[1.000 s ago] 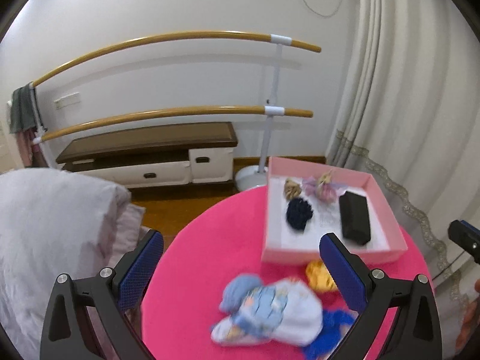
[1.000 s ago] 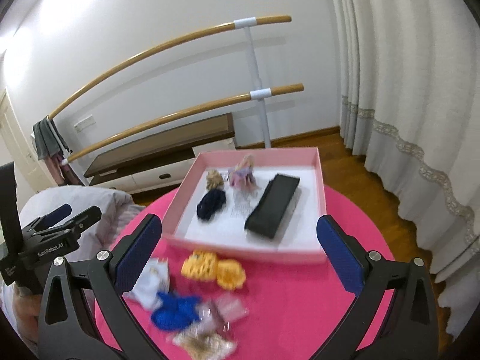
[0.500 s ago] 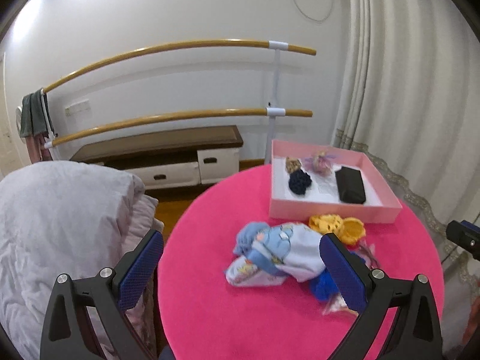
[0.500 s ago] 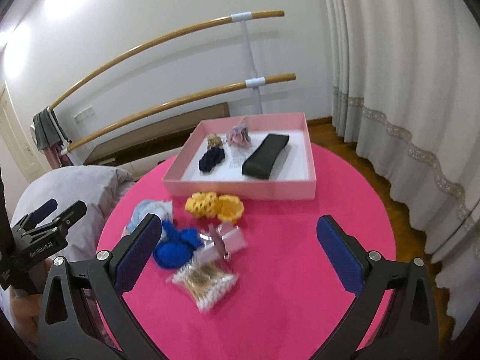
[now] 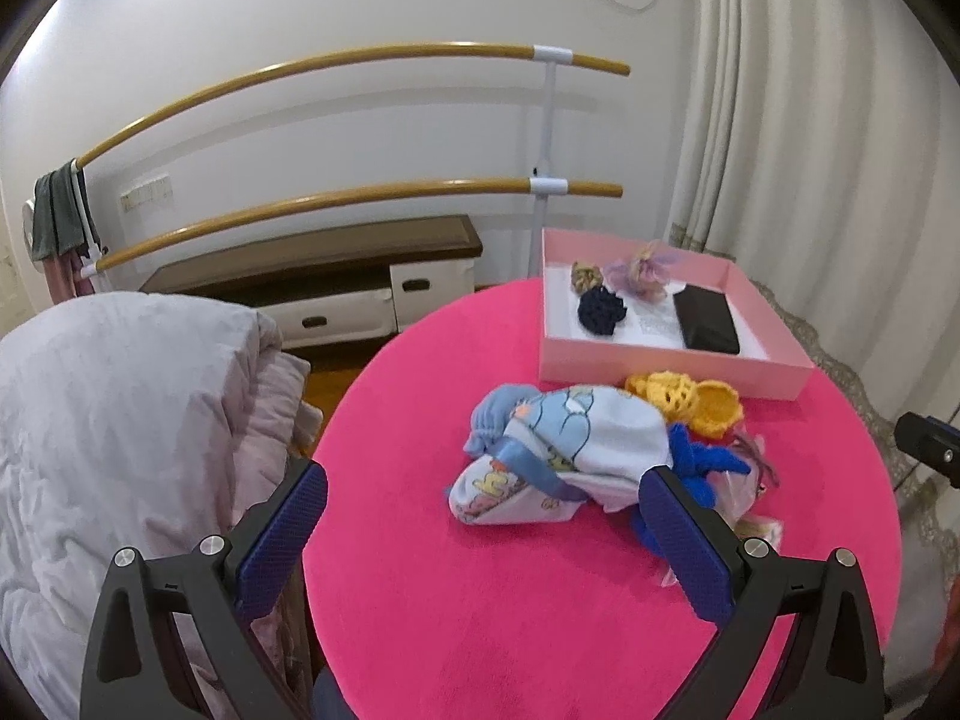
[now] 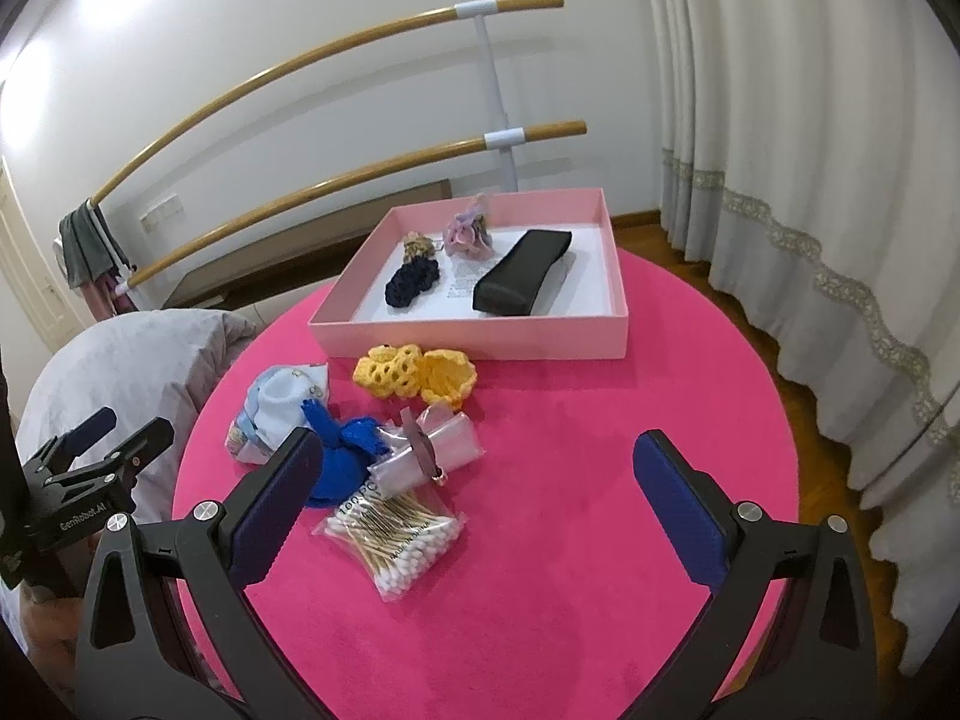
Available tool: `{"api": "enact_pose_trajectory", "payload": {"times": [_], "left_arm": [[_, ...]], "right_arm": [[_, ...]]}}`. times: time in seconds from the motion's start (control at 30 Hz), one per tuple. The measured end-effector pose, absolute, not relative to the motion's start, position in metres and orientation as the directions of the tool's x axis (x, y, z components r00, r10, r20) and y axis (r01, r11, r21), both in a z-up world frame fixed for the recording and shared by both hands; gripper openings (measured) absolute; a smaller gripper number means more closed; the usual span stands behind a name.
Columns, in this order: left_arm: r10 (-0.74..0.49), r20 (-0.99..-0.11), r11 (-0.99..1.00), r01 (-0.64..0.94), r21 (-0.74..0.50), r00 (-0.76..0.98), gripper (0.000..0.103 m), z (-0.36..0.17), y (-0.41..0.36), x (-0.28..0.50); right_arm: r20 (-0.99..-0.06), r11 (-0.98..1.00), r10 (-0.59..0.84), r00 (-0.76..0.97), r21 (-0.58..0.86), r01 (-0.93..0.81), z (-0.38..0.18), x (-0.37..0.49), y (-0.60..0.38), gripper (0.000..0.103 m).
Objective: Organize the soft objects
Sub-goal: 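Withdraw both tools from the box back over the table, then grasp the blue-white cloth bundle with the left tool while the right grasps the plastic bags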
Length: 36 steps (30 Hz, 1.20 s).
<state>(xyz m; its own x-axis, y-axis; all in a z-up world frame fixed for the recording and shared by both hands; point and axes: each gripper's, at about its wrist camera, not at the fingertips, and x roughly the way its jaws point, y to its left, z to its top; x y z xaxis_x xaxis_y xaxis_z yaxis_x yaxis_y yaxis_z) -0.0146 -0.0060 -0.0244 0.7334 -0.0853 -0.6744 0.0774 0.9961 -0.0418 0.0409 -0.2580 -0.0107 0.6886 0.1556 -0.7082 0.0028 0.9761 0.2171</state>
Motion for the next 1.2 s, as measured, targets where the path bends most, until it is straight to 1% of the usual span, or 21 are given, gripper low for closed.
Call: {"api": "enact_pose_trajectory", "payload": {"times": [0.3,0.47,0.6,0.7,0.77,0.9,1.0,1.07,1.13,1.17,1.2], "left_arm": [[-0.099,-0.702,0.994,0.104,-0.036,0.705,0.103,-0.043,-0.011,0.0],[-0.077,-0.734,0.989,0.146,0.031,0.674,0.103,-0.07,-0.027,0.023],[-0.088,-0.761,0.98,0.191,0.048,0.642,0.103,-0.092,-0.034,0.041],[-0.05,-0.781,0.97,0.216,0.11,0.622,0.103,-0.11,-0.041,0.055],[-0.043,-0.786,0.965,0.229,0.127,0.617,0.103,-0.119,-0.045,0.065],[-0.073,-0.782,0.955,0.269,0.124,0.619,0.103,-0.126,-0.054,0.085],[-0.051,-0.78,0.942,0.29,0.17,0.623,0.103,-0.134,-0.064,0.099],[-0.059,-0.781,0.941,0.295,0.164,0.622,0.103,-0.138,-0.067,0.107],[-0.092,-0.787,0.944,0.305,0.125,0.61,0.1,-0.141,-0.067,0.114],[-0.118,-0.792,0.944,0.316,0.098,0.598,0.092,-0.143,-0.067,0.117],[-0.125,-0.795,0.944,0.318,0.089,0.594,0.085,-0.143,-0.067,0.12]], "right_arm": [[-0.733,0.977,0.159,0.662,0.212,0.001,-0.024,0.046,-0.256,0.103],[-0.765,0.975,0.175,0.62,0.22,-0.003,-0.043,0.057,-0.252,0.103],[-0.788,0.977,0.189,0.586,0.211,-0.031,-0.057,0.066,-0.242,0.103],[-0.802,0.977,0.2,0.562,0.205,-0.056,-0.067,0.073,-0.234,0.103],[-0.815,0.979,0.2,0.544,0.194,-0.069,-0.074,0.079,-0.228,0.103],[-0.836,0.978,0.21,0.508,0.188,-0.094,-0.088,0.093,-0.22,0.103],[-0.846,0.976,0.216,0.487,0.194,-0.096,-0.099,0.104,-0.219,0.103],[-0.853,0.976,0.217,0.475,0.197,-0.093,-0.107,0.113,-0.219,0.103],[-0.858,0.976,0.218,0.464,0.201,-0.087,-0.114,0.12,-0.22,0.102],[-0.857,0.973,0.228,0.462,0.212,-0.087,-0.117,0.123,-0.22,0.098],[-0.854,0.97,0.241,0.462,0.225,-0.091,-0.119,0.124,-0.22,0.09]]}}
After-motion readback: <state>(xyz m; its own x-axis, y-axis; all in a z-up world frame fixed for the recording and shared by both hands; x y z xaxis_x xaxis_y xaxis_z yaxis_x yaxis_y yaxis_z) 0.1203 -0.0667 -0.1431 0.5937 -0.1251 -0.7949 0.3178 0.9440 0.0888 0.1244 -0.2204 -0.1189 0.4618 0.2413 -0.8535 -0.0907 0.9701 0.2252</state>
